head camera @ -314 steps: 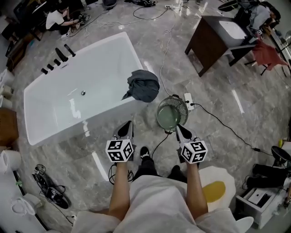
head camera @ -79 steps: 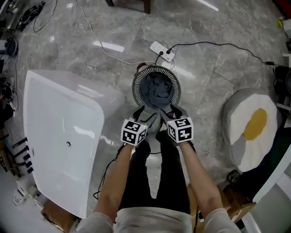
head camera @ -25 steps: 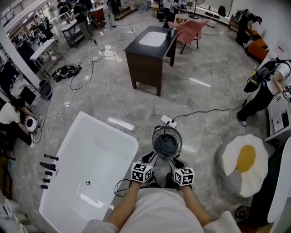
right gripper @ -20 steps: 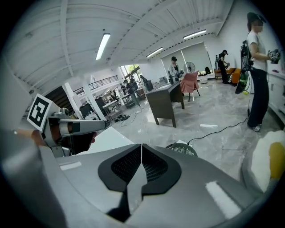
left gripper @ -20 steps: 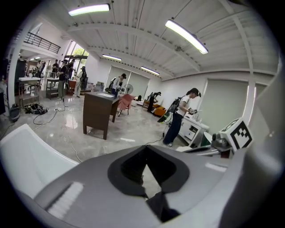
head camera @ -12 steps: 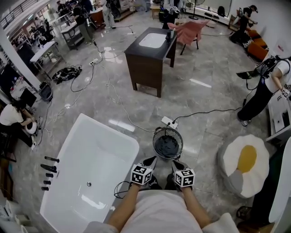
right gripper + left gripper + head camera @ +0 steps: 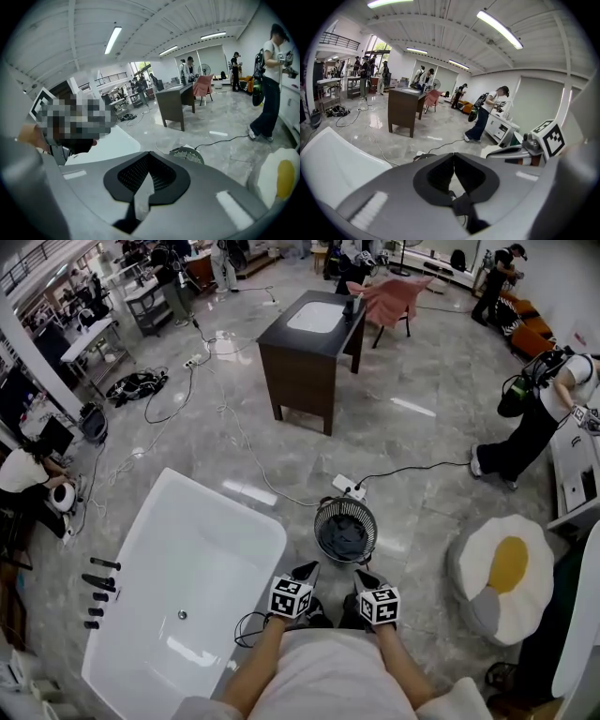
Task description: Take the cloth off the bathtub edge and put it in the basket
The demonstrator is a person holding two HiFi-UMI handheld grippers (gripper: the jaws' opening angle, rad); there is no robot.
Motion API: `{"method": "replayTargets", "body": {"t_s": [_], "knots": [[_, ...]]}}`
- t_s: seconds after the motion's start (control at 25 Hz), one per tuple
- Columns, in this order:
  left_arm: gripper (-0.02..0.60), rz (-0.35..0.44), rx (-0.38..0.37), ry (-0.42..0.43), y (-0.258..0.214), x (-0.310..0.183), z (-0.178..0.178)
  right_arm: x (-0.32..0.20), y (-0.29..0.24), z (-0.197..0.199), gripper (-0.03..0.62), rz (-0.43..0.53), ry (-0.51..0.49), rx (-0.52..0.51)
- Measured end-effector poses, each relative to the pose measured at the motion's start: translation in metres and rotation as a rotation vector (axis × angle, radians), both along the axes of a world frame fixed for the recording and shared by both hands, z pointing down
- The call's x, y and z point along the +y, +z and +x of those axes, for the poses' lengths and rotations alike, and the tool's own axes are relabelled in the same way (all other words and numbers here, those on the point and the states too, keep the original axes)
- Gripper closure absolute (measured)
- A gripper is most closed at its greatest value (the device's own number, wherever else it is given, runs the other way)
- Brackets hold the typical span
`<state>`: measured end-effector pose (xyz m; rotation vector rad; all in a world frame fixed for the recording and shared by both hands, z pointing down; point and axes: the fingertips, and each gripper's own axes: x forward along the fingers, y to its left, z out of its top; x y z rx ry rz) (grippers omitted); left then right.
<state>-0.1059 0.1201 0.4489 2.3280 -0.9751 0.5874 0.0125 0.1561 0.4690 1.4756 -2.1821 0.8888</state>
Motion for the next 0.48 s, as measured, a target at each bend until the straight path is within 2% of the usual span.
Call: {"method": "replayTargets", "body": {"t_s": [0.24,0.48], "knots": [[0.522,0.002,-0.008,0.014,0.0026,0.0024,0.0012,0.0014,0.0013,0.0024,0.594,0.004,0.013,0.003],[0.522,-0.005,-0.005,-0.013,0.0035,-0.0015,-0.0065,-0.0004,0.0014,-0.0015,0.594,0.009,0.000,0.019]]}}
